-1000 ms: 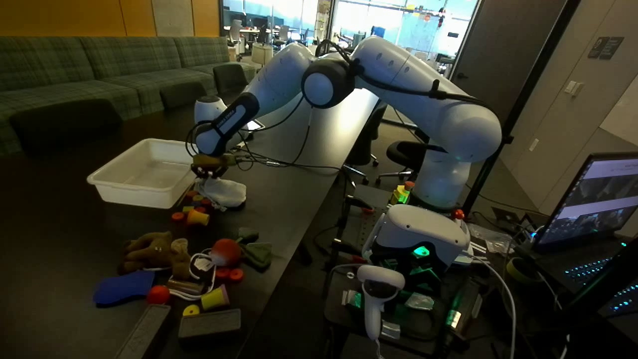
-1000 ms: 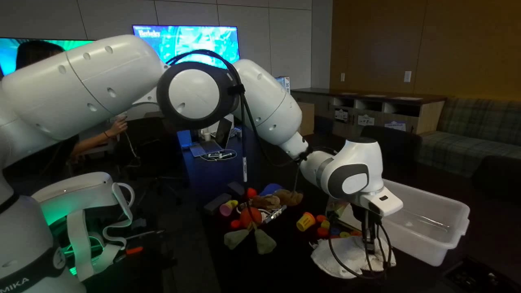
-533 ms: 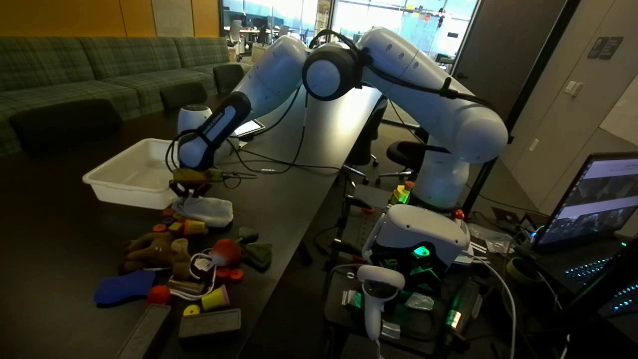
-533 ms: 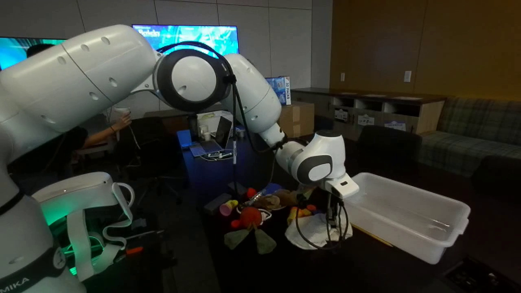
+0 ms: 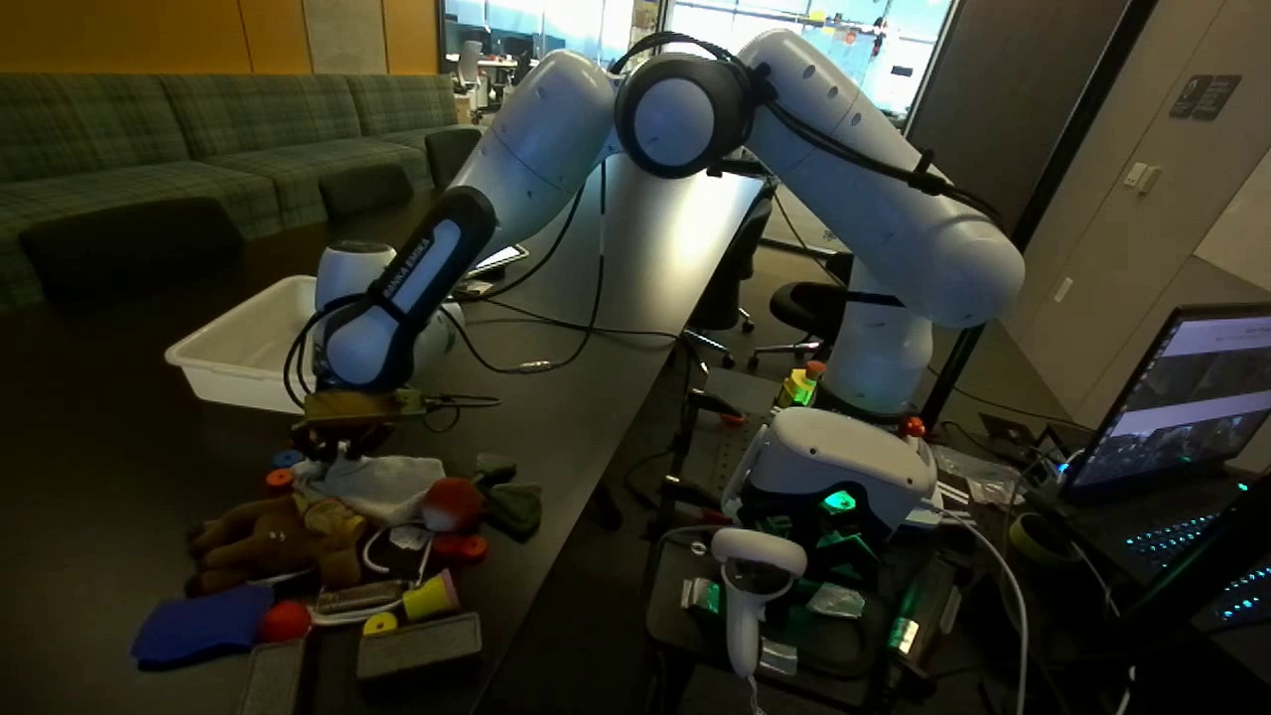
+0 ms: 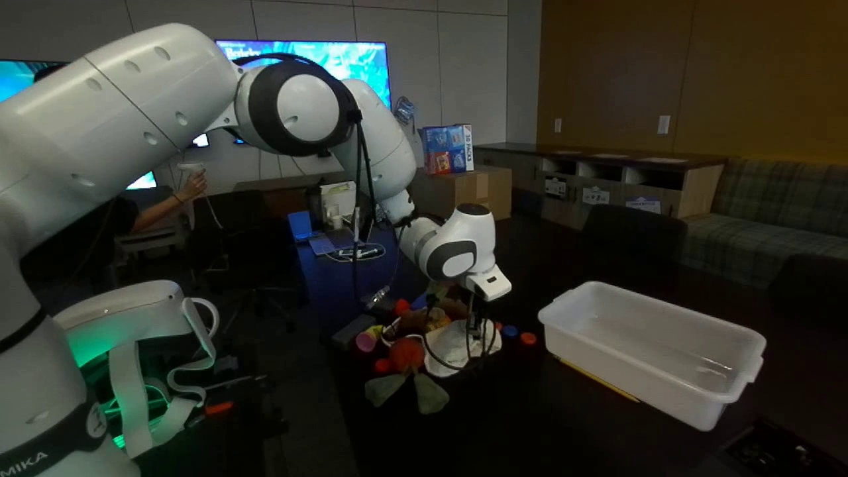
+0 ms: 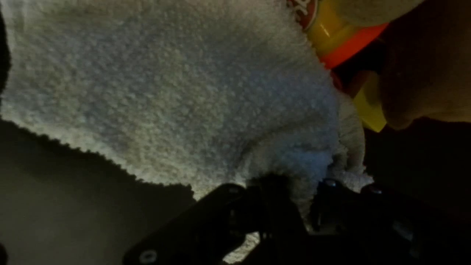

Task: Use the white cloth to push the objects to the left and put it in the white container

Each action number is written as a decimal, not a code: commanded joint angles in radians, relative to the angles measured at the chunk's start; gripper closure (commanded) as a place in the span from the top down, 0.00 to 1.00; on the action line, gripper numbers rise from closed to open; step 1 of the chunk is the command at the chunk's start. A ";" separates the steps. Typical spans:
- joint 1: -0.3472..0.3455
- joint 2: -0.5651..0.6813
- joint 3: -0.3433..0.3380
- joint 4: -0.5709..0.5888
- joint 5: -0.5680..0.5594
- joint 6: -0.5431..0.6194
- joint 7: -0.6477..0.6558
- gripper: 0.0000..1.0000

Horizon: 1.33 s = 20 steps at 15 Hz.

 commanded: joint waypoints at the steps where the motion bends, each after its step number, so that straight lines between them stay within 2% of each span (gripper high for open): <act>1: 0.003 -0.092 0.029 -0.144 0.038 0.064 -0.046 0.07; 6: -0.007 -0.150 -0.054 -0.258 0.025 0.163 -0.048 0.07; 10: -0.039 -0.159 -0.164 -0.280 0.021 0.218 -0.038 0.07; 16: -0.069 -0.074 -0.344 -0.208 0.003 0.216 -0.012 0.07; 20: -0.075 0.020 -0.410 -0.093 0.005 0.184 0.015 0.07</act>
